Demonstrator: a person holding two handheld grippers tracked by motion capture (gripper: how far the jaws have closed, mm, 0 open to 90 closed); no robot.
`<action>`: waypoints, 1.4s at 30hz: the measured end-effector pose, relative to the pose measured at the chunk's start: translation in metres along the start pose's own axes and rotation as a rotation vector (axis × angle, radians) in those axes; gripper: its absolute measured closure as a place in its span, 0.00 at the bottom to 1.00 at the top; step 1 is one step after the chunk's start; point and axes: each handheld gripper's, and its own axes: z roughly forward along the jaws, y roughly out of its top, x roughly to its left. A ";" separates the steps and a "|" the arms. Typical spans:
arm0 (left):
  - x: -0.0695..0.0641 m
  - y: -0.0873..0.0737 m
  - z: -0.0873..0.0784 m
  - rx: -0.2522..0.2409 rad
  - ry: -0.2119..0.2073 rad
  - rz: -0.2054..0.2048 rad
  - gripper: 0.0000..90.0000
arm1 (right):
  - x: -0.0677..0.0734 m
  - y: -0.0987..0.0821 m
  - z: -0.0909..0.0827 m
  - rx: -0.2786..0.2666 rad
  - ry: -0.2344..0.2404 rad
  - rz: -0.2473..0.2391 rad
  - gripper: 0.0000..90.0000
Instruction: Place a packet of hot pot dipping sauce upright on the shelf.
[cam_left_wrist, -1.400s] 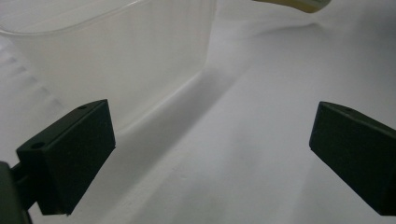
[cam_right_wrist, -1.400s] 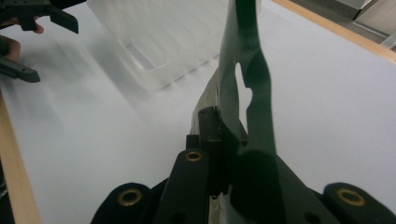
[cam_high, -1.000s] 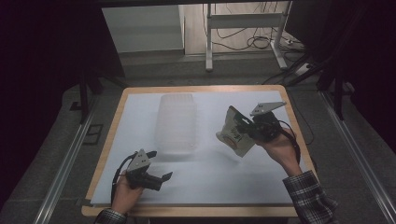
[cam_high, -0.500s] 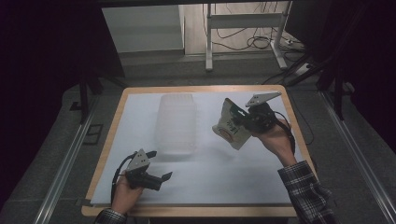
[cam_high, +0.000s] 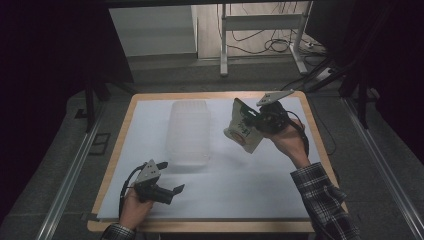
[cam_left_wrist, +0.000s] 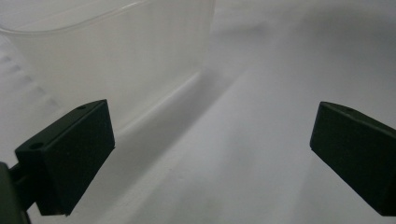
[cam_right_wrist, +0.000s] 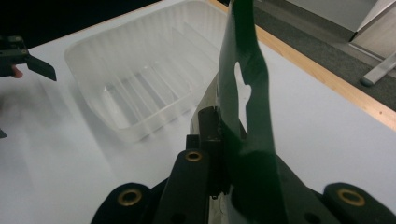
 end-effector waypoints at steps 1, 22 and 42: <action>0.000 0.000 0.000 0.000 0.000 0.000 0.00 | -0.001 0.003 0.001 -0.004 0.001 -0.007 1.00; 0.000 0.000 0.000 -0.003 -0.005 -0.002 0.00 | -0.007 0.040 0.048 0.037 0.044 -0.075 1.00; 0.000 0.000 0.001 0.005 -0.006 0.005 0.00 | -0.003 0.073 0.091 0.105 0.087 -0.152 1.00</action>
